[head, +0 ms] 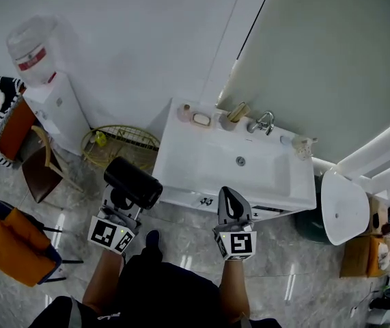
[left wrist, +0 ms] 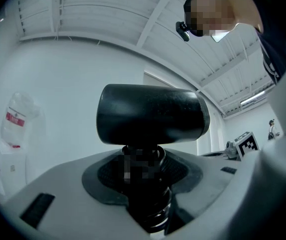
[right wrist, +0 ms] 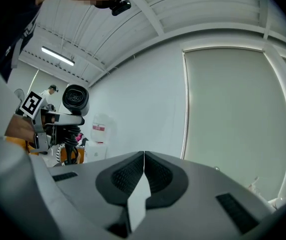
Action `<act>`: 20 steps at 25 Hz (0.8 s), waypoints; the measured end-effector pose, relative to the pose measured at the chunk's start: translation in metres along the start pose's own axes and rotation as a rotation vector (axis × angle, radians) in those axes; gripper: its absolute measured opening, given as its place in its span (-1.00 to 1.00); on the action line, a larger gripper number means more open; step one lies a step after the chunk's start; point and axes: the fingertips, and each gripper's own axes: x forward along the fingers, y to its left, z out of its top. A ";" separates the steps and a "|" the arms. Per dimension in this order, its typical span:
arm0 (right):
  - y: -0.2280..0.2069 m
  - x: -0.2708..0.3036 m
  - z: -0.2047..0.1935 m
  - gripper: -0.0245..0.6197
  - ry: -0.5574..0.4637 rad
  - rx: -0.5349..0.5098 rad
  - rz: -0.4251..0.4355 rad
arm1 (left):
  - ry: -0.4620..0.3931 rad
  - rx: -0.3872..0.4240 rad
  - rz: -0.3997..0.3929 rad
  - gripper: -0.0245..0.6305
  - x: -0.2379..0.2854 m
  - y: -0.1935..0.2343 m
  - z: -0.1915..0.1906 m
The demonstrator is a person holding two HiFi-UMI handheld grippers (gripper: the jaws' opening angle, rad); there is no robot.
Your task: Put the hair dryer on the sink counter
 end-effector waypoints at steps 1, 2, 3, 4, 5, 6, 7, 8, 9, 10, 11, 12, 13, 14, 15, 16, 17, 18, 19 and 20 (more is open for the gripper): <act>-0.003 0.009 0.002 -0.83 -0.008 0.007 -0.005 | -0.002 -0.001 -0.008 -0.28 0.009 0.006 0.001; -0.005 0.018 0.003 -0.83 -0.013 0.012 -0.011 | -0.004 -0.004 -0.016 -0.28 0.016 0.013 0.001; -0.006 0.027 0.005 -0.83 -0.016 0.015 -0.018 | -0.004 -0.009 -0.023 -0.28 0.023 0.019 0.001; -0.007 0.036 0.006 -0.83 -0.017 0.017 -0.025 | -0.003 -0.012 -0.028 -0.28 0.030 0.026 0.001; -0.008 0.044 0.008 -0.83 -0.018 0.017 -0.032 | -0.001 -0.013 -0.033 -0.28 0.036 0.034 0.002; -0.010 0.053 0.010 -0.83 -0.020 0.016 -0.039 | 0.000 -0.011 -0.038 -0.28 0.043 0.041 0.002; -0.011 0.062 0.012 -0.83 -0.022 0.016 -0.047 | -0.001 -0.008 -0.046 -0.28 0.051 0.047 0.003; -0.012 0.069 0.013 -0.83 -0.024 0.015 -0.054 | -0.002 -0.003 -0.054 -0.28 0.058 0.053 0.003; -0.012 0.076 0.013 -0.83 -0.023 0.012 -0.060 | -0.002 0.001 -0.063 -0.28 0.064 0.059 0.003; -0.011 0.082 0.012 -0.83 -0.021 0.008 -0.064 | -0.001 0.002 -0.071 -0.28 0.069 0.064 0.002; -0.010 0.088 0.010 -0.83 -0.015 0.004 -0.066 | 0.001 0.000 -0.079 -0.28 0.073 0.068 -0.001; -0.009 0.092 0.008 -0.83 -0.008 0.001 -0.068 | 0.004 -0.005 -0.085 -0.28 0.078 0.072 -0.003; -0.009 0.097 0.007 -0.83 -0.002 -0.001 -0.069 | 0.007 -0.013 -0.090 -0.28 0.083 0.076 -0.006; -0.009 0.101 0.006 -0.83 0.002 -0.002 -0.071 | 0.010 -0.020 -0.094 -0.28 0.089 0.079 -0.008; -0.010 0.105 0.006 -0.83 0.007 -0.003 -0.074 | 0.013 -0.026 -0.099 -0.28 0.094 0.082 -0.009; -0.011 0.107 0.004 -0.83 0.015 -0.001 -0.079 | 0.015 -0.030 -0.103 -0.28 0.098 0.085 -0.011; -0.012 0.109 0.001 -0.83 0.030 0.002 -0.086 | 0.017 -0.032 -0.108 -0.28 0.101 0.086 -0.012; -0.013 0.110 -0.001 -0.83 0.047 0.004 -0.090 | 0.019 -0.033 -0.113 -0.28 0.104 0.086 -0.013; -0.014 0.111 -0.003 -0.83 0.058 0.006 -0.093 | 0.020 -0.035 -0.116 -0.28 0.106 0.087 -0.014; -0.015 0.113 -0.003 -0.83 0.053 0.008 -0.094 | 0.022 -0.036 -0.119 -0.28 0.108 0.087 -0.015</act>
